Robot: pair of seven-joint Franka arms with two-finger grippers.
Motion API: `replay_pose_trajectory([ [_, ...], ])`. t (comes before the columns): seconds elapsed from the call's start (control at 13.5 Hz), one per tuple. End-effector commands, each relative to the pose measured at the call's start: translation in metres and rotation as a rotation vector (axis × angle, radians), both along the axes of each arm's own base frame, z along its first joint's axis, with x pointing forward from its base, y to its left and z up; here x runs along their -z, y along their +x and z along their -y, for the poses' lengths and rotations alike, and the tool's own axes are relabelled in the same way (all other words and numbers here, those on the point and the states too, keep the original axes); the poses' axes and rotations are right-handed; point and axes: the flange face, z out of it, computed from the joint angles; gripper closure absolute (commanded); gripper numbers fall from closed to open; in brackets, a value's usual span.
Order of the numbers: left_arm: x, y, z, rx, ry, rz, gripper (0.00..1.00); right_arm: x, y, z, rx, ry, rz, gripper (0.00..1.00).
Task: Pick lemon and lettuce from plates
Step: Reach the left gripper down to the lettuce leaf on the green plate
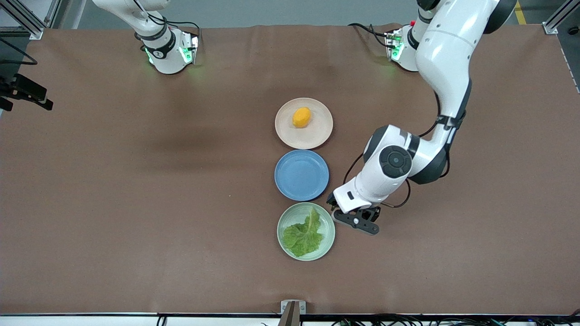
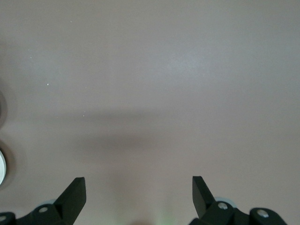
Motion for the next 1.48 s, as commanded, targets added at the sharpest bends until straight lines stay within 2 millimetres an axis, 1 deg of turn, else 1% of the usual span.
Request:
replay_pose_trajectory([
  [0.0, 0.012, 0.001, 0.025, -0.017, -0.039, 0.055, 0.05, 0.015, 0.014, 0.007, 0.017, -0.015, -0.014, 0.00],
  [0.07, 0.022, 0.003, 0.027, -0.023, -0.061, 0.086, 0.07, 0.026, 0.021, 0.009, 0.020, -0.017, -0.028, 0.00],
  [0.22, 0.037, -0.007, 0.051, -0.034, -0.097, 0.114, 0.13, 0.056, 0.043, 0.008, 0.017, -0.019, -0.045, 0.00],
  [0.3, 0.045, -0.011, 0.057, -0.067, -0.112, 0.110, 0.14, 0.071, 0.053, 0.005, 0.008, -0.024, -0.050, 0.00],
  [0.37, 0.051, -0.016, 0.066, -0.077, -0.121, 0.115, 0.15, 0.095, 0.069, 0.004, 0.002, -0.039, -0.060, 0.00],
  [0.44, 0.063, -0.018, 0.071, -0.076, -0.130, 0.125, 0.18, 0.115, 0.079, 0.008, 0.002, -0.050, -0.078, 0.00],
  [0.52, 0.073, -0.019, 0.073, -0.074, -0.137, 0.137, 0.19, 0.116, 0.081, 0.002, -0.002, -0.049, -0.078, 0.00],
  [0.59, 0.082, -0.019, 0.073, -0.072, -0.144, 0.149, 0.22, 0.119, 0.080, -0.003, 0.002, -0.041, -0.089, 0.00],
  [0.74, 0.088, -0.021, 0.073, -0.062, -0.140, 0.149, 0.31, 0.127, 0.079, -0.016, 0.062, -0.034, -0.101, 0.00],
  [0.81, 0.089, -0.022, 0.074, -0.058, -0.137, 0.149, 0.33, 0.129, 0.078, -0.025, 0.093, -0.021, -0.110, 0.00],
  [0.89, 0.089, -0.023, 0.075, -0.055, -0.136, 0.148, 0.37, 0.130, 0.076, -0.033, 0.124, -0.016, -0.115, 0.00],
  [0.96, 0.090, -0.023, 0.075, -0.054, -0.135, 0.147, 0.40, 0.136, 0.072, -0.044, 0.153, -0.019, -0.130, 0.00],
  [1.04, 0.091, -0.024, 0.075, -0.052, -0.133, 0.146, 0.43, 0.135, 0.068, -0.061, 0.190, -0.024, -0.132, 0.00],
  [1.11, 0.096, -0.025, 0.075, -0.052, -0.130, 0.141, 0.47, 0.140, 0.063, -0.078, 0.238, -0.028, -0.147, 0.00],
  [1.19, 0.096, -0.025, 0.075, -0.050, -0.128, 0.141, 0.53, 0.142, 0.057, -0.099, 0.282, -0.027, -0.153, 0.00],
  [1.26, 0.095, -0.026, 0.076, -0.047, -0.128, 0.143, 0.59, 0.149, 0.049, -0.121, 0.315, -0.025, -0.165, 0.00],
  [1.33, 0.096, -0.026, 0.076, -0.041, -0.122, 0.145, 0.61, 0.152, 0.040, -0.147, 0.347, -0.021, -0.156, 0.00],
  [1.41, 0.097, -0.028, 0.078, -0.034, -0.118, 0.146, 0.61, 0.158, 0.028, -0.175, 0.387, -0.020, -0.147, 0.00],
])
